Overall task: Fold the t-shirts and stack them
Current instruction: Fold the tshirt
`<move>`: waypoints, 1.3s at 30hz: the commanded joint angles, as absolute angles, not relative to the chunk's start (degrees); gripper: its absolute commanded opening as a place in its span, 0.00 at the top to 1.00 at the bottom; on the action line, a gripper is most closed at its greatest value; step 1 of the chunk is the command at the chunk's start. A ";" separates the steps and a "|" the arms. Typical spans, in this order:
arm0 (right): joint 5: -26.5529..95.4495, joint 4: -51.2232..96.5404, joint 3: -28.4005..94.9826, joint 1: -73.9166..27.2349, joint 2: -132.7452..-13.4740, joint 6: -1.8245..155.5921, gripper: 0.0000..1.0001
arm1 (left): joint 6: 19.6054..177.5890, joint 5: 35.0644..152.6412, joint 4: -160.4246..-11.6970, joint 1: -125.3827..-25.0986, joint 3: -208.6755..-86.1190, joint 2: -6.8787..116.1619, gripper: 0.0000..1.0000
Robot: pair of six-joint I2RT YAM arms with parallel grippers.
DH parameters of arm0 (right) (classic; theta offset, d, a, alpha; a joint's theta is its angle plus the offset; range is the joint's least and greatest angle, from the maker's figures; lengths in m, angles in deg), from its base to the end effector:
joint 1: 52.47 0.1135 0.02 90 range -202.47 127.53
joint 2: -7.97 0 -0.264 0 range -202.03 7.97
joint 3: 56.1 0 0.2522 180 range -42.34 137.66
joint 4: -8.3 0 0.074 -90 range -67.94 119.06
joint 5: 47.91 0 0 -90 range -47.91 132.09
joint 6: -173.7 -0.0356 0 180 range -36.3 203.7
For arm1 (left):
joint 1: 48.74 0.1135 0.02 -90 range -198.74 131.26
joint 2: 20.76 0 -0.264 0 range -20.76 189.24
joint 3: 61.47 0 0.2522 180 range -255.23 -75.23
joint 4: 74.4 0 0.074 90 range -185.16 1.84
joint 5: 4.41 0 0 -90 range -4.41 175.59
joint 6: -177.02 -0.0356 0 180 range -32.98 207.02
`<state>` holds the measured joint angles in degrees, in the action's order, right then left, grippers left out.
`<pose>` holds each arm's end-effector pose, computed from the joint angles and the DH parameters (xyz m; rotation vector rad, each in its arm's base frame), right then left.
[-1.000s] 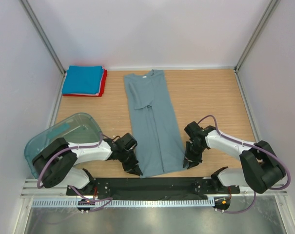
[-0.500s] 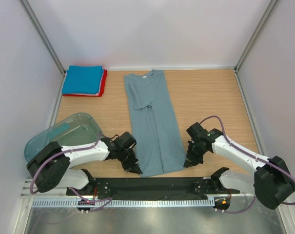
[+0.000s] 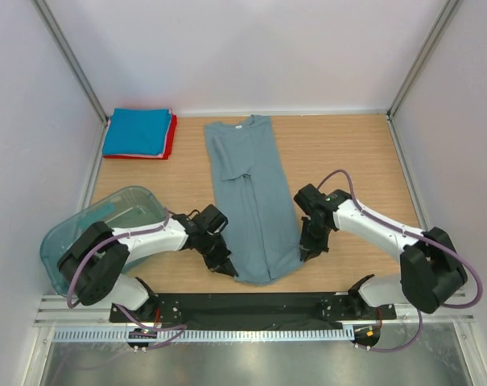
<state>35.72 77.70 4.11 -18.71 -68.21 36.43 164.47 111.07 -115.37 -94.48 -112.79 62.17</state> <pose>0.1709 0.1190 0.1914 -0.3604 -3.1026 -0.2142 0.1524 -0.1783 0.1420 0.6753 -2.7345 0.6821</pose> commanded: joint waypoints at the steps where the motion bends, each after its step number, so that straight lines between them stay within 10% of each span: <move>1: 39.72 80.51 9.85 -18.37 -72.26 40.62 0.99 | 160.94 112.40 -117.78 -91.73 -116.09 62.82 1.00; 29: 36.73 92.64 80.94 -31.72 -123.06 58.56 0.99 | 149.51 112.84 -131.84 -62.81 -165.57 95.60 1.00; 39: 31.37 88.08 86.68 -33.92 -127.91 57.60 0.99 | 149.24 113.54 -132.73 -60.96 -171.20 101.31 1.00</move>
<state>33.62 89.72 84.11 -33.49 -128.41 57.26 150.54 111.39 -131.71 -61.49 -169.44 100.18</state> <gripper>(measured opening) 0.075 0.009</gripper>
